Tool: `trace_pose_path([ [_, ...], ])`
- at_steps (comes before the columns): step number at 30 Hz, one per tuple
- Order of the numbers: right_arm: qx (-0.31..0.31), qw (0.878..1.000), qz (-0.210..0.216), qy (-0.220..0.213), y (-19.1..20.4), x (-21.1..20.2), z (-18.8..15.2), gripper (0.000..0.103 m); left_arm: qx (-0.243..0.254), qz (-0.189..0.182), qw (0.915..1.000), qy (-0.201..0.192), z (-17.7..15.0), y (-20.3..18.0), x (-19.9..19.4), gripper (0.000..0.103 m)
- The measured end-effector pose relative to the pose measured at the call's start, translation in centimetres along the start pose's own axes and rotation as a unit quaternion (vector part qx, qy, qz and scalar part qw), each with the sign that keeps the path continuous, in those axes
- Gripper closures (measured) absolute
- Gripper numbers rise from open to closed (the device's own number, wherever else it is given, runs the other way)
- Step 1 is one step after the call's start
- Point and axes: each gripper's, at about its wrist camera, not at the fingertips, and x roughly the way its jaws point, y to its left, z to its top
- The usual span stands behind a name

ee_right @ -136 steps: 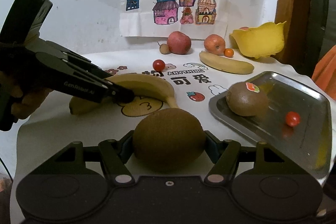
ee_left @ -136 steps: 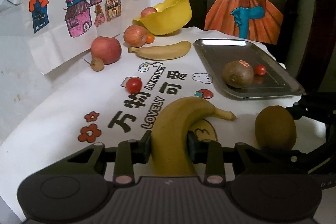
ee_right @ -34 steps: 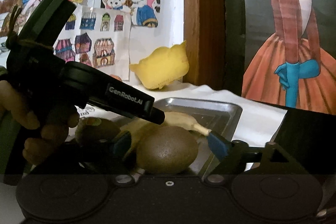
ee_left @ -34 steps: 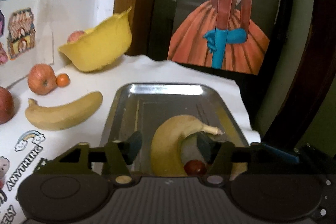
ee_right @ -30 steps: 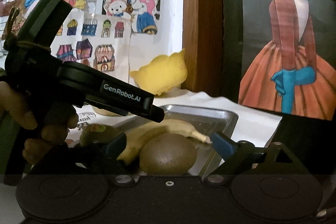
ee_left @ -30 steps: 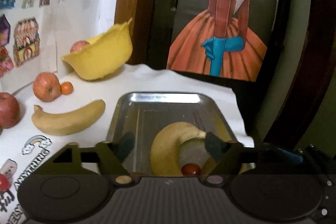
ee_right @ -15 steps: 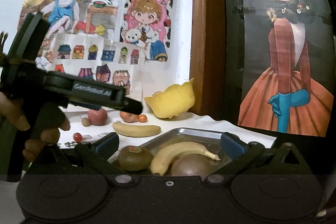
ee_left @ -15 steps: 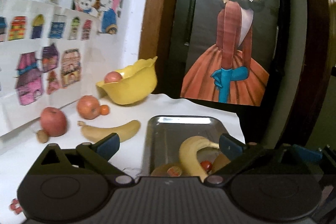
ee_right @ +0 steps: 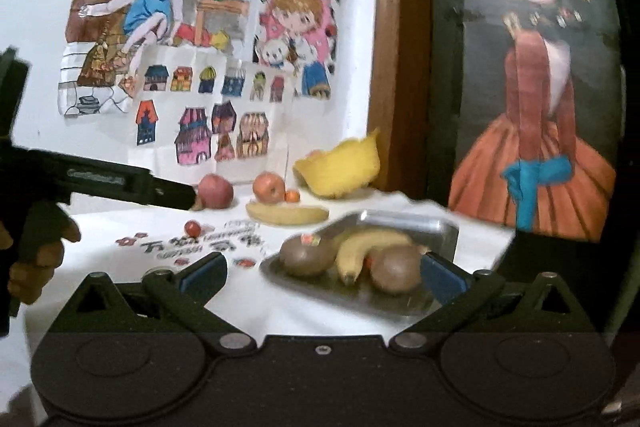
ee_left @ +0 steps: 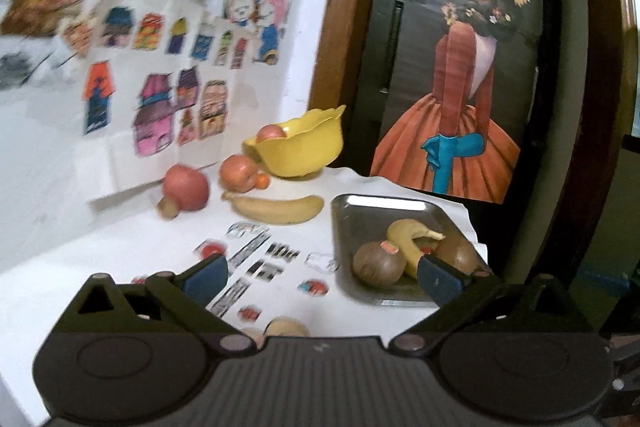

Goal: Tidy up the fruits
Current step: 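Withdraw both tools from the metal tray, then grasp the red cherry tomato with the right tool while the left tool grasps the small brown pear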

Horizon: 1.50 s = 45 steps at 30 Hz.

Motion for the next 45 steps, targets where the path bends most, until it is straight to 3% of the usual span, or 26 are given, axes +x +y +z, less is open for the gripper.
trace_pose_path([
  [4,0.049,0.999,-0.007,0.007,1.4,-0.8,-1.3,0.001,-0.025,0.016,0.9996,-0.001,-1.8,1.5,-1.7,0.0],
  [11,0.077,0.995,-0.055,0.017,3.1,-1.3,-2.9,0.001,-0.066,0.059,0.9961,-0.001,-4.6,3.9,-4.3,0.0],
  [27,0.051,0.995,-0.061,0.057,6.6,-2.0,-3.5,0.001,-0.02,0.067,0.9976,0.001,-5.5,5.5,-7.7,0.0],
  [37,-0.027,0.995,0.072,0.058,7.5,-0.6,2.4,0.001,0.034,0.098,0.9945,0.017,-1.8,7.9,-6.7,0.0],
  [45,-0.082,0.987,0.126,0.054,10.2,5.2,5.9,0.001,0.05,0.131,0.9898,0.025,0.6,11.7,-3.6,0.0],
])
